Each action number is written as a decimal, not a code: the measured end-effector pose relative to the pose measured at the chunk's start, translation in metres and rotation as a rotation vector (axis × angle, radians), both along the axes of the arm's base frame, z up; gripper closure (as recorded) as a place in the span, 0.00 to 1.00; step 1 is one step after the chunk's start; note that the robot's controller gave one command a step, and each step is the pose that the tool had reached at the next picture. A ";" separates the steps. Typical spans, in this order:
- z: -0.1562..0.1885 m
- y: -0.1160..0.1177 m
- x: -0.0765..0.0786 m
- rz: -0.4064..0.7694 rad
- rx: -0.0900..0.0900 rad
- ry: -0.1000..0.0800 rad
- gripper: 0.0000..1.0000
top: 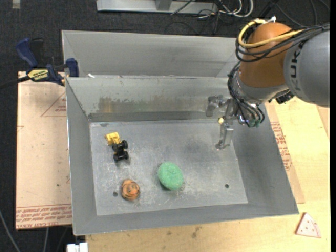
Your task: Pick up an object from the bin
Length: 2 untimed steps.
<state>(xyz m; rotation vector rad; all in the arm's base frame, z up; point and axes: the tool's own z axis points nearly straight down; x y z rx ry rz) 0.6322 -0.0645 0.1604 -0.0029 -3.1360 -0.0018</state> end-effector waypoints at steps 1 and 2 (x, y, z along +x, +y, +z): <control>0.005 0.000 0.002 0.001 -0.001 -0.008 0.00; -0.031 0.060 0.001 0.036 -0.001 -0.010 0.00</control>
Offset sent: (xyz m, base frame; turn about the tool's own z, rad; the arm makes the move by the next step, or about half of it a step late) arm -0.0004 0.1021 -0.0556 -0.0617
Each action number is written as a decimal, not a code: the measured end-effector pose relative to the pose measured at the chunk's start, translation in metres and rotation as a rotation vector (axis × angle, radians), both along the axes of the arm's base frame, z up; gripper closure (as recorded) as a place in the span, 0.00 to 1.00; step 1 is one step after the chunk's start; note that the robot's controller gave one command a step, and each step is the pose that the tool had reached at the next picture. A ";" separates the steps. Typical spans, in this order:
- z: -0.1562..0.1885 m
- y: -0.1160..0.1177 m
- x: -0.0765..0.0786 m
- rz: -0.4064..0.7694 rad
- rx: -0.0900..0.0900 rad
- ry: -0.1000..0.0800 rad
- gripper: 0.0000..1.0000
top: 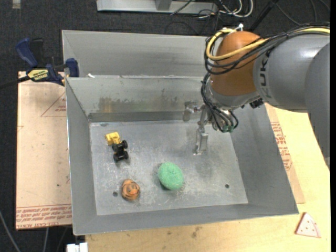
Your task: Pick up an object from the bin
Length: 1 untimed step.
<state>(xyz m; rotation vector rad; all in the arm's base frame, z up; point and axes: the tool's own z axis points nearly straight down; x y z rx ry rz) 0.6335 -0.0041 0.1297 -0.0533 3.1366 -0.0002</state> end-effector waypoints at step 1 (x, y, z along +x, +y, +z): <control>-0.024 0.014 -0.028 -0.081 0.006 0.004 0.00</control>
Offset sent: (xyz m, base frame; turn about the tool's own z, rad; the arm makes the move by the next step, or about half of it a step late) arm -0.0548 0.0433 -0.0412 -0.0826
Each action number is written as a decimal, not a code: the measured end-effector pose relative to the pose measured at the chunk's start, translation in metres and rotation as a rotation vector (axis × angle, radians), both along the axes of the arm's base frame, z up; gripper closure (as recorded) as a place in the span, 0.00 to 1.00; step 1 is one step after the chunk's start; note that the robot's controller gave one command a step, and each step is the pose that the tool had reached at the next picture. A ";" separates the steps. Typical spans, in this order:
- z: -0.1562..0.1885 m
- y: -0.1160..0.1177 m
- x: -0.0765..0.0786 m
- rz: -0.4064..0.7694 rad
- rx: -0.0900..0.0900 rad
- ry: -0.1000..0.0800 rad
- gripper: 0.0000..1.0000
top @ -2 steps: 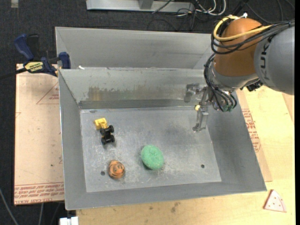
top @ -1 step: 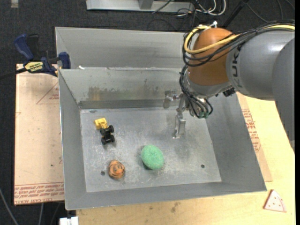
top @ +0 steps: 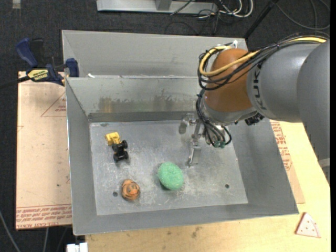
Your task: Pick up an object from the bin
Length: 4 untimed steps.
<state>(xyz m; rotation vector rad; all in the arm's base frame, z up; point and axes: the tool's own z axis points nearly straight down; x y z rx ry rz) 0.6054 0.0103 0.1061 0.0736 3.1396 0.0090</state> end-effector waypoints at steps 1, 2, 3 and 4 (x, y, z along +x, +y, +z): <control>-0.009 -0.001 -0.014 0.044 -0.007 0.001 0.00; -0.029 0.039 -0.066 0.241 -0.005 -0.002 0.00; -0.036 0.019 -0.068 0.185 -0.005 -0.002 1.00; -0.036 0.019 -0.068 0.186 -0.005 -0.002 1.00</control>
Offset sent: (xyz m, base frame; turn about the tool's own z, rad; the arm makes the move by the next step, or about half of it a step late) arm -0.0794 0.0493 -0.0361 -0.2605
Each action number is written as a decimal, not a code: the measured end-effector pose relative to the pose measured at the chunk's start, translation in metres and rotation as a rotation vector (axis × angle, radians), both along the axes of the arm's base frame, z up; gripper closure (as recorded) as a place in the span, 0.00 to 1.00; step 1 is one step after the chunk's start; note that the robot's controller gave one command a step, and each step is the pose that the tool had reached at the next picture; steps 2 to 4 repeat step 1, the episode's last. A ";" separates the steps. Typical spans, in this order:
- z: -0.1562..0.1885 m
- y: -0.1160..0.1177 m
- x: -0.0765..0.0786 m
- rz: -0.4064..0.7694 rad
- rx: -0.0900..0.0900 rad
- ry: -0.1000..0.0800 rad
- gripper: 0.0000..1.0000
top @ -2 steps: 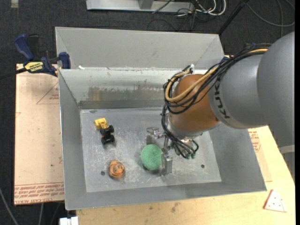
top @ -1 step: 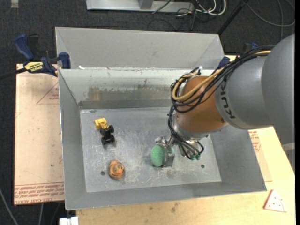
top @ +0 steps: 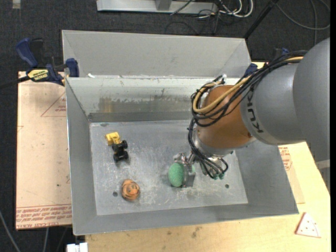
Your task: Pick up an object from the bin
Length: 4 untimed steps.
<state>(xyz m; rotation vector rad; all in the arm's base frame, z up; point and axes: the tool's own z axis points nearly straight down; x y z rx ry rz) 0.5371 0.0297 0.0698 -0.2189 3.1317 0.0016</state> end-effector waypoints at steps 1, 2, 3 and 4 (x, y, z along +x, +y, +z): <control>0.167 0.022 0.021 0.006 0.001 -0.009 1.00; 0.167 0.022 0.021 0.006 0.001 -0.009 1.00; 0.167 0.022 0.021 0.006 0.001 -0.009 1.00; 0.167 0.022 0.021 0.006 0.001 -0.009 1.00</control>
Offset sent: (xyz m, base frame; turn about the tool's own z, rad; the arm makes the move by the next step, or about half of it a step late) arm 0.0000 0.0000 0.0000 0.0000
